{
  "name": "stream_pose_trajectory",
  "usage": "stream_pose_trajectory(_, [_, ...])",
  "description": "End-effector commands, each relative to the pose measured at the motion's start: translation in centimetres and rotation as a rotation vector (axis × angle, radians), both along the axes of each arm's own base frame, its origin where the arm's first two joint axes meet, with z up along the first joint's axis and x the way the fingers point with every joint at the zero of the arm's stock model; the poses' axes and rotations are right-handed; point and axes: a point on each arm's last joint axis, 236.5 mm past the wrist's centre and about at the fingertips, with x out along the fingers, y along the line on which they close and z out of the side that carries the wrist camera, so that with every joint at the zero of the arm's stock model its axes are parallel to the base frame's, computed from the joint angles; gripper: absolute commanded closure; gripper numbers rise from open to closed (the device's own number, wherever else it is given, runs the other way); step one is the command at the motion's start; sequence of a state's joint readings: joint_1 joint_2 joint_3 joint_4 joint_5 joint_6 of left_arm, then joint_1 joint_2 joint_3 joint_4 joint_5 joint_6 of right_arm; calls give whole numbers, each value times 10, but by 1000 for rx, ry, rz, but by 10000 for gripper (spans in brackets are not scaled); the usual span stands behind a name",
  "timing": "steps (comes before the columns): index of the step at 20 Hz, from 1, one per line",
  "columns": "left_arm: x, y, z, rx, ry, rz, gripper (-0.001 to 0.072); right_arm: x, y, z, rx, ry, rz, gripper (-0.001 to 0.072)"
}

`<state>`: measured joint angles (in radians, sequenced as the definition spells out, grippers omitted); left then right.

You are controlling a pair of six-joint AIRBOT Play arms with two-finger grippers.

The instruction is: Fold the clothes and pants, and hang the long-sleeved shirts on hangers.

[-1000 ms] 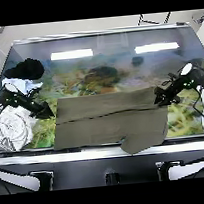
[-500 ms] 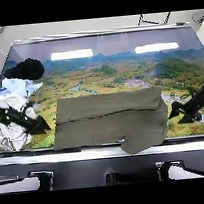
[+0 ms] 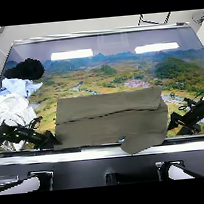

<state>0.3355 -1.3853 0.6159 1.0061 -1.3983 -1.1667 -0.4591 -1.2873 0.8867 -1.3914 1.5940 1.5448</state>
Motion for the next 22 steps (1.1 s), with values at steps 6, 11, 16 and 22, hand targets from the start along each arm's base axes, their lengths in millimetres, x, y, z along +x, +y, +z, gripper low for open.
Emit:
stream_pose_trajectory(6, [1, -14, -7, 0, -22, -21, 683, -27, 29, -24, 71, -2, -1, 203])
stream_pose_trajectory(11, [4, -15, -3, -3, -47, -23, 684, -26, 62, -54, 160, -71, -85, 218])
stream_pose_trajectory(16, [10, -13, 4, 6, -81, -24, 683, -28, 73, -59, 194, -80, -107, 670])
stream_pose_trajectory(22, [93, -10, 72, -7, -332, 22, 684, 65, 53, 22, 219, -317, -75, 672])
